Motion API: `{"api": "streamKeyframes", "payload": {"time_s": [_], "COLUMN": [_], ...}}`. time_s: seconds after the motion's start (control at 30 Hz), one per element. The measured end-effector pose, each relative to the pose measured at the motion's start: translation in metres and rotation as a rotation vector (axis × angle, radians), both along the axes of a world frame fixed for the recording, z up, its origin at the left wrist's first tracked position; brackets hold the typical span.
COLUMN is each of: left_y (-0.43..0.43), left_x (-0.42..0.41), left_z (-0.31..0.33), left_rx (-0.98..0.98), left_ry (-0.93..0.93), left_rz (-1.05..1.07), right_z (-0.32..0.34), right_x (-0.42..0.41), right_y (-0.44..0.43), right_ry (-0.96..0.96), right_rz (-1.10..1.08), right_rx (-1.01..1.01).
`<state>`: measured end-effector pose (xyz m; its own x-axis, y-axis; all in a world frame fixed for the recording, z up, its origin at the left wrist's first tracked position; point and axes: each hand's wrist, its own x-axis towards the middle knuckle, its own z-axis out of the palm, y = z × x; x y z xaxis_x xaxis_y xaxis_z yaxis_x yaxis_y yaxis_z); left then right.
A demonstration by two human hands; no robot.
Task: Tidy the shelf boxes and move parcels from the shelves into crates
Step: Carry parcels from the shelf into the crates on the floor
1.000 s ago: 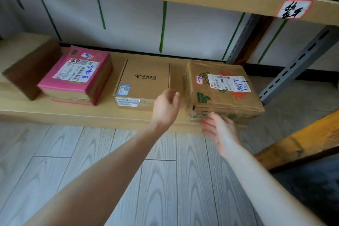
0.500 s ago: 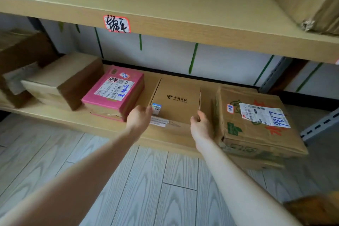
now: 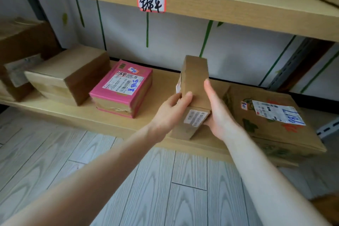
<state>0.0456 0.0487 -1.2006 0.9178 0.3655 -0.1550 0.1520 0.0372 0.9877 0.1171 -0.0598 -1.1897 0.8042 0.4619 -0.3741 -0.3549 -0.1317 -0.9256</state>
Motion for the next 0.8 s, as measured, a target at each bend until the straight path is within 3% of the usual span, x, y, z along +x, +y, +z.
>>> {"api": "streamKeyframes", "payload": {"time_s": [0.13,0.27,0.37,0.47,0.57,0.7,0.8], "left_y": [0.001,0.017,0.029,0.044,0.052,0.033,0.003], "left_x": [-0.007,-0.009,-0.013,-0.009,-0.007,-0.014,-0.031], "left_z": [-0.004,-0.010,-0.013,-0.029,-0.033,-0.017,0.012], "left_rx": [0.067,0.380,0.108,0.126,0.121,0.146,0.203], "left_ry": [-0.153,-0.075,0.030,0.065,0.105,0.240,0.381], "left_rz": [-0.075,0.156,0.168,0.275,0.379,0.440,0.418], "right_z": [0.014,-0.003,-0.019,-0.025,-0.025,-0.009,0.021], "right_x": [0.001,-0.007,-0.017,-0.016,-0.018,-0.047,-0.077], "right_y": [-0.023,-0.036,-0.033,-0.029,-0.027,-0.039,-0.068], "right_ry": [0.033,0.098,0.115,0.076,0.049,-0.033,0.006], "right_rz": [-0.181,-0.219,-0.197,-0.197,-0.278,-0.410,-0.462], "right_rx": [0.194,0.414,0.468,0.500,0.426,0.127,0.119]}}
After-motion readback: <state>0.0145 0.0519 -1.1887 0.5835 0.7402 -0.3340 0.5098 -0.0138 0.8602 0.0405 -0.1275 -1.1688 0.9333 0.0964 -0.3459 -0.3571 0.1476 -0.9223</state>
